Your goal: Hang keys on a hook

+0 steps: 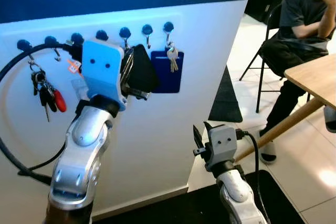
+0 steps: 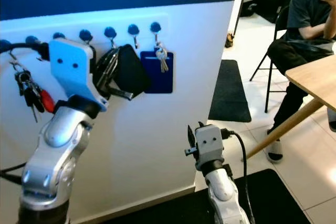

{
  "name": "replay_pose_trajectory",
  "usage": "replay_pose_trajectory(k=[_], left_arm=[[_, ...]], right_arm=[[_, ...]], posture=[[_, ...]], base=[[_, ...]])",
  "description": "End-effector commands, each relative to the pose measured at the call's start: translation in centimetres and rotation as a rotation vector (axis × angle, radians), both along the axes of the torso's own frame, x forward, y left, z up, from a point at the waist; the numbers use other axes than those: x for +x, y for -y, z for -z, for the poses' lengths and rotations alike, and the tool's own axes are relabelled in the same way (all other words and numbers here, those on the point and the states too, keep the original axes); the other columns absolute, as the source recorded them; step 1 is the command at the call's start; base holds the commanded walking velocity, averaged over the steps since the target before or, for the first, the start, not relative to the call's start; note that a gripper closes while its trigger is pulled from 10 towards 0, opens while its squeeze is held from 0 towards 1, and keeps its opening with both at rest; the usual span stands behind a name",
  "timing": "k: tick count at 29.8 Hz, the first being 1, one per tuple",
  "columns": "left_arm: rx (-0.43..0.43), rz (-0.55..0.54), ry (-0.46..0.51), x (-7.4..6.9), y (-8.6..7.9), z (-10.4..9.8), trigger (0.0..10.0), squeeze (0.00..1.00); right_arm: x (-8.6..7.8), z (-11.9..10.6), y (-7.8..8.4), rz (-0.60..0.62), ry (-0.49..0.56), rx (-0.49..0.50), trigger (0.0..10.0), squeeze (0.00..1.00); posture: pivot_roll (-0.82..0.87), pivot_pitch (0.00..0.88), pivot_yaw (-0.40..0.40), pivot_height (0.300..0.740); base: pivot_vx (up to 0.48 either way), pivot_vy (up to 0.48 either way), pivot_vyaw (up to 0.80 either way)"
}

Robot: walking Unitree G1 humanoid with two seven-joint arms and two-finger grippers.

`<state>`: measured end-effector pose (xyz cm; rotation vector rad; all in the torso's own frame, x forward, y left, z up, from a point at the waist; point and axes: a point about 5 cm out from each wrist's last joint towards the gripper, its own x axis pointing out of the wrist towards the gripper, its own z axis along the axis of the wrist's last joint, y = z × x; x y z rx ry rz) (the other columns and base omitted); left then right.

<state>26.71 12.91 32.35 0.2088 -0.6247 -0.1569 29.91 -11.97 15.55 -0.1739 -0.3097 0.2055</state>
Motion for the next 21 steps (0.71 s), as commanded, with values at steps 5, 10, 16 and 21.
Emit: replay_pose_trajectory(k=[5,10,16,21], left_arm=[[0.054,-0.067,0.045,-0.84,-0.54,-0.33,10.0,0.00],[0.064,-0.082,0.068,-1.05,-0.60,-0.68,10.0,0.00],[0.074,-0.064,0.063,-1.06,-0.25,-0.67,10.0,0.00],[0.063,-0.036,0.050,-0.95,0.16,-0.66,10.0,0.00]], right_arm=[[-0.23,0.92,0.01,-0.002,-0.030,-0.001,10.0,0.00],[-0.20,0.94,-0.05,-0.004,-0.032,0.000,10.0,0.00],[-0.21,0.96,-0.11,-0.004,-0.032,0.001,10.0,0.00],[-0.19,0.97,-0.14,-0.004,-0.033,0.002,10.0,0.00]], posture=[[0.09,0.213,0.044,0.740],[0.09,0.216,0.045,0.740],[0.09,0.216,0.046,0.740],[0.09,0.218,0.049,0.740]], base=[[0.000,0.000,0.00],[0.000,0.000,0.00],[0.000,0.000,0.00],[0.000,0.000,0.00]])
